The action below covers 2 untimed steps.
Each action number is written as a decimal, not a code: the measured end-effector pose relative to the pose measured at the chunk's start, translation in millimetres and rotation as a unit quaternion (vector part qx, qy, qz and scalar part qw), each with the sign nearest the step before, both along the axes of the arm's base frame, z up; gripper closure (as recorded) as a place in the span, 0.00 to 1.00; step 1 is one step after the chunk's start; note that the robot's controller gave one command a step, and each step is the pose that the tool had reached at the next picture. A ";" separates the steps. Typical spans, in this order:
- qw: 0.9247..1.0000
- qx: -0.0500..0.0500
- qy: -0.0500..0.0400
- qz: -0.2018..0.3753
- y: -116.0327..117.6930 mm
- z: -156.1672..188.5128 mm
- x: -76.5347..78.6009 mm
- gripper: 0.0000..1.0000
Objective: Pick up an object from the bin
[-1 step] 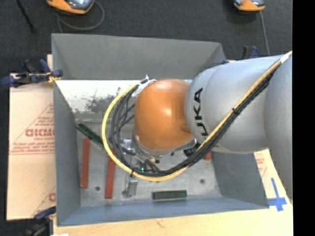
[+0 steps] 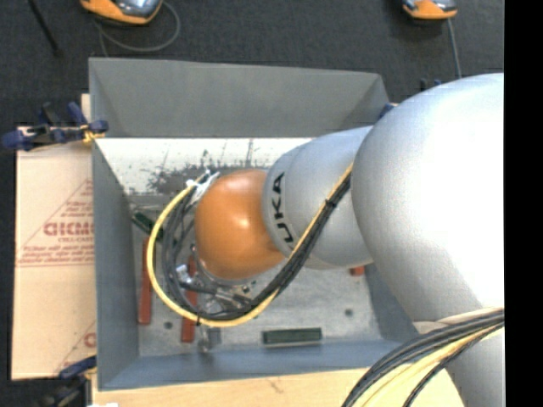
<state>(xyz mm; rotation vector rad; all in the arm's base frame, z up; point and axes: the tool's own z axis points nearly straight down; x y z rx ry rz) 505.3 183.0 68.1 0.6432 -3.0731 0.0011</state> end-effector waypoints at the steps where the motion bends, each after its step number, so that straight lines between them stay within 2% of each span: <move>1: 1.000 0.001 -0.001 -0.002 0.9 2.2 0.7 1.00; 2: 1.000 0.002 -0.008 0.001 -21.6 149.6 44.1 1.00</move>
Offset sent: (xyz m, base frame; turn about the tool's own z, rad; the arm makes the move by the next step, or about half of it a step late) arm 0.0000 0.0000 0.0000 0.0000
